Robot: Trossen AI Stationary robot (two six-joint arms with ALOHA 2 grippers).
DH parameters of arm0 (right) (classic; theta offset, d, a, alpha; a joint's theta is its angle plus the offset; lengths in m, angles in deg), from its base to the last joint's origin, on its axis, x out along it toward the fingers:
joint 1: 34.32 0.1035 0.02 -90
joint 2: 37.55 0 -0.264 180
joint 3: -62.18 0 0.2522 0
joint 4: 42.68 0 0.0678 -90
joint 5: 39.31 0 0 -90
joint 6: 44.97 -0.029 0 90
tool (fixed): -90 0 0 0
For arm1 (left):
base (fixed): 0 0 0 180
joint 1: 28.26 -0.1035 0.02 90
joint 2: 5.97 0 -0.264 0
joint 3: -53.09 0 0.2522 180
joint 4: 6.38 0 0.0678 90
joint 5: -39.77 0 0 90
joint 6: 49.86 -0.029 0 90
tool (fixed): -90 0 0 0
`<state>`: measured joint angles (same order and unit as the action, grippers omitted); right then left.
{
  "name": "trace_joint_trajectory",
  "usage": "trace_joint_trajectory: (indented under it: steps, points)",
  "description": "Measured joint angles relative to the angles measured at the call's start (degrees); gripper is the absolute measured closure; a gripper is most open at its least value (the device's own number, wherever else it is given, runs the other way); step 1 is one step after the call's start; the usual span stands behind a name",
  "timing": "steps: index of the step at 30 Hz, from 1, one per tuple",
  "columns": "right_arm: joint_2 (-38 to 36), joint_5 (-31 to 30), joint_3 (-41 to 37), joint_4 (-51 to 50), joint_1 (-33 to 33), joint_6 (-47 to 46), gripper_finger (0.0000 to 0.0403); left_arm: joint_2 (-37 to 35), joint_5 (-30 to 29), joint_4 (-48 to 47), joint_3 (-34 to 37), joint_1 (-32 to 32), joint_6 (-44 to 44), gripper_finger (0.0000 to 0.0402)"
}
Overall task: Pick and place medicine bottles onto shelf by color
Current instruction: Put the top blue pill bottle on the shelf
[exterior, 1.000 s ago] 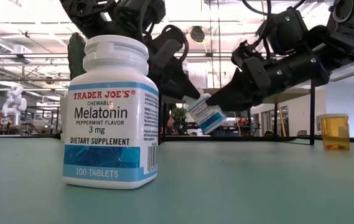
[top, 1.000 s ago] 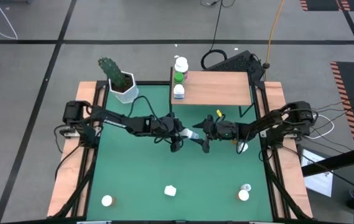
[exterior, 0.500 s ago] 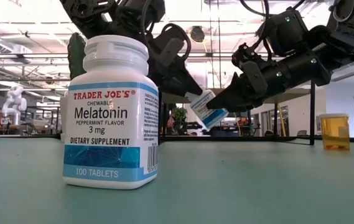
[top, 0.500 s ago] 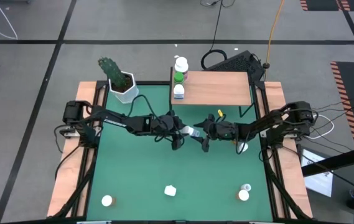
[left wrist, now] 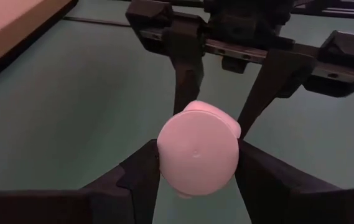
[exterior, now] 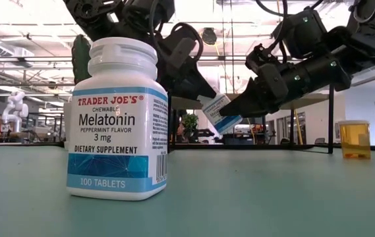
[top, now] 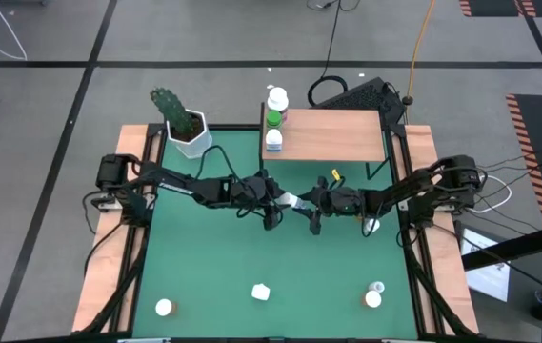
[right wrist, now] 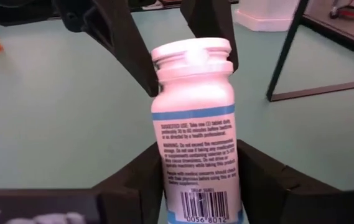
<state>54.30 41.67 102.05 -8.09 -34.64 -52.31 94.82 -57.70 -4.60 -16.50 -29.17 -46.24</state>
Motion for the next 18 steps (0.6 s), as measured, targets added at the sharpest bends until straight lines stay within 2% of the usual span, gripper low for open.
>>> trace_joint_trajectory:
  steps: [6,13,18]
  points:
    - [-0.9,2.5,-0.2,0.1,0.0,-0.1,0.0243,0.0,0.1,-0.3,0.0,0.3,1.4,0.0197]
    - [-7.3,6.6,-2.1,2.4,0.0,3.9,0.0240,0.0,-0.3,-0.4,0.0,1.4,1.0,0.0117]
    - [-10.6,11.9,-2.8,4.0,0.0,5.6,0.0236,0.0,0.0,1.5,0.0,1.8,-0.7,0.0065]
